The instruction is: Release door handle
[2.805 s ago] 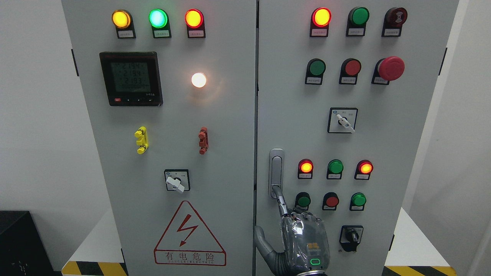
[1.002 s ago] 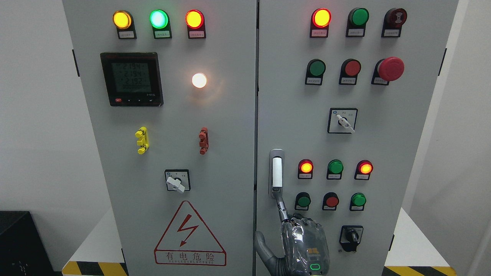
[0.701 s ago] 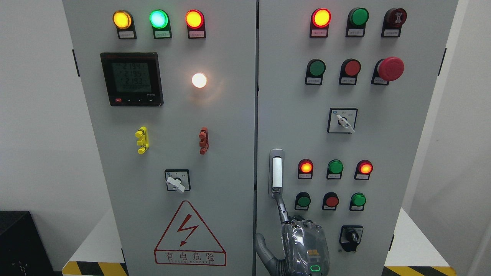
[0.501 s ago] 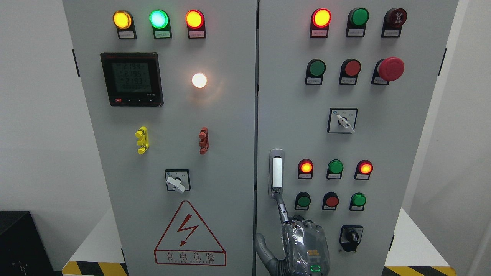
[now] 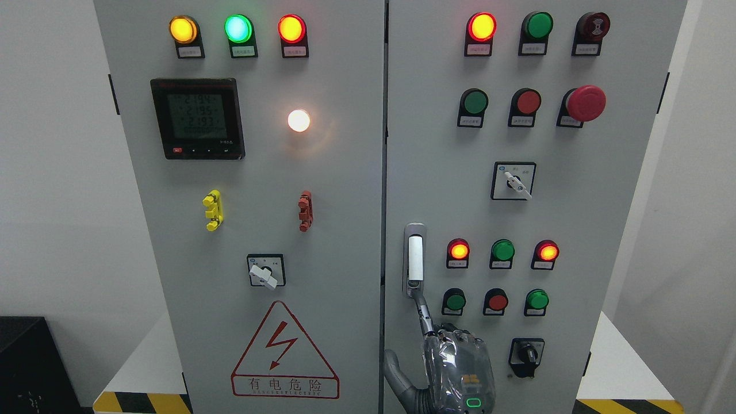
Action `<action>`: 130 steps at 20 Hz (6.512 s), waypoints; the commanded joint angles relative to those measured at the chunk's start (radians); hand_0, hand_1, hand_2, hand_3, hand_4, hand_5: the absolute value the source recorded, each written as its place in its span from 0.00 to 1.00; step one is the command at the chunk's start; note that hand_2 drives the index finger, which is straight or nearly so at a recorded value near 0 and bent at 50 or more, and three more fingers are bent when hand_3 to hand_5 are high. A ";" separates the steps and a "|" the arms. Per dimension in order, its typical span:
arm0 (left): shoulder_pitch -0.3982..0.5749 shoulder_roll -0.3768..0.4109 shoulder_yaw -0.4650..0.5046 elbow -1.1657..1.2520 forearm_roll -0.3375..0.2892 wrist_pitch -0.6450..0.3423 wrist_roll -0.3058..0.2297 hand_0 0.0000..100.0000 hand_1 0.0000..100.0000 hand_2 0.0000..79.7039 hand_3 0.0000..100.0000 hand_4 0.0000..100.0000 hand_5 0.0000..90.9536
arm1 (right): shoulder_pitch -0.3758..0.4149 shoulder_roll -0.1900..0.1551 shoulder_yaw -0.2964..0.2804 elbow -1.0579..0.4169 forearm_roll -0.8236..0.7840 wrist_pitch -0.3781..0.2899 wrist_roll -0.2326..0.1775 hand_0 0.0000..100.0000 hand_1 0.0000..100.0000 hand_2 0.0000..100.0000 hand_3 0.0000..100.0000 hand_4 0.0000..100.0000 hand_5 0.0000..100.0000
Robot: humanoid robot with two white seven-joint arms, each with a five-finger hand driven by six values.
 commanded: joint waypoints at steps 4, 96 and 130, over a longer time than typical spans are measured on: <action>0.000 0.000 0.000 0.000 0.000 -0.001 0.000 0.00 0.00 0.06 0.11 0.00 0.00 | -0.009 0.000 -0.006 -0.025 -0.007 -0.002 -0.003 0.40 0.23 0.06 0.81 0.73 0.71; 0.000 0.000 0.000 0.000 0.000 -0.001 0.000 0.00 0.00 0.06 0.10 0.00 0.00 | -0.108 -0.002 -0.033 -0.171 0.044 0.044 0.180 0.15 0.32 0.74 1.00 0.75 0.70; 0.000 0.000 0.000 0.000 0.000 0.001 0.000 0.00 0.00 0.05 0.11 0.00 0.00 | -0.199 0.001 -0.046 -0.111 0.036 0.087 0.184 0.23 0.36 0.74 1.00 0.76 0.71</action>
